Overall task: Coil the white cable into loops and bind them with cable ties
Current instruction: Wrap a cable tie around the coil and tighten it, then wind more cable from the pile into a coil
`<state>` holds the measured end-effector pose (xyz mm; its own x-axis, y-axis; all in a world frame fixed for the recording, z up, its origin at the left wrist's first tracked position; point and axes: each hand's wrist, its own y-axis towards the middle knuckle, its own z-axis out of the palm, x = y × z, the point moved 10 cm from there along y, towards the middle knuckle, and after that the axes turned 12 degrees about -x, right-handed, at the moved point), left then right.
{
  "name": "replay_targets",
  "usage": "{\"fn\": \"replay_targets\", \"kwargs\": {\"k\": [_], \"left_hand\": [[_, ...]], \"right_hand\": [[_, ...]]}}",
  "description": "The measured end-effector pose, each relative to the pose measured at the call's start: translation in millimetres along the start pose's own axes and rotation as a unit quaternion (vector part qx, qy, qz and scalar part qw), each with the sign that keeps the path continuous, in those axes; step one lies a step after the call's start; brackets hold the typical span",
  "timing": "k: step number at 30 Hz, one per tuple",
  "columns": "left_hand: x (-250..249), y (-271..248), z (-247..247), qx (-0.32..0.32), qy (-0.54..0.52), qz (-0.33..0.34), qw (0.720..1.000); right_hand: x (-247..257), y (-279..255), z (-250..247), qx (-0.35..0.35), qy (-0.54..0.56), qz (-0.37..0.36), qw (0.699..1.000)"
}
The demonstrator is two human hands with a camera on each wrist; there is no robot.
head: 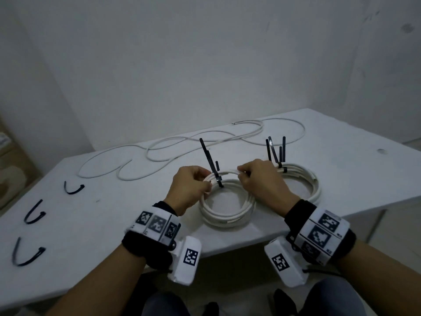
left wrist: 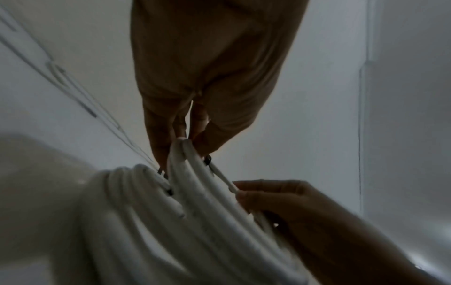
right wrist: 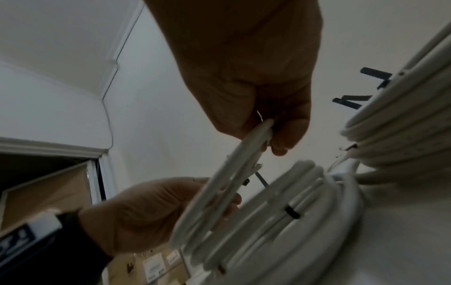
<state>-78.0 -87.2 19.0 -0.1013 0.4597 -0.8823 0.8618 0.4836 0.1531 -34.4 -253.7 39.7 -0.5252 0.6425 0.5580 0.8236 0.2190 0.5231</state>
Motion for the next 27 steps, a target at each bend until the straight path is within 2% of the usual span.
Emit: {"fn": "replay_targets", "kwargs": {"k": [3,8,17,22,27], "left_hand": [[-4.4,3.2,2.8,-0.02,0.089,0.068,0.993],[-10.4,10.1,10.1,-0.024,0.155,0.123,0.98],[-3.1,13.5,16.9,-0.01,0.162,0.125,0.979],[-0.6,14.3,11.3,-0.002,0.159,0.106,0.982],[-12.7,38.1,-22.3,-0.013,0.186,0.102,0.977]], "right_hand": [[-5.3,-5.0,17.0,0.027,-0.092,-0.017,0.995],[-8.9,-6.9,26.3,0.051,-0.156,-0.036,0.986],[-12.5,-13.8,26.2,0.05,-0.222,-0.021,0.973],[-2.0,-13.5,11.4,0.045,-0.231,-0.044,0.971],[7.1,23.5,-1.6,0.046,-0.155,-0.043,0.986]]}}
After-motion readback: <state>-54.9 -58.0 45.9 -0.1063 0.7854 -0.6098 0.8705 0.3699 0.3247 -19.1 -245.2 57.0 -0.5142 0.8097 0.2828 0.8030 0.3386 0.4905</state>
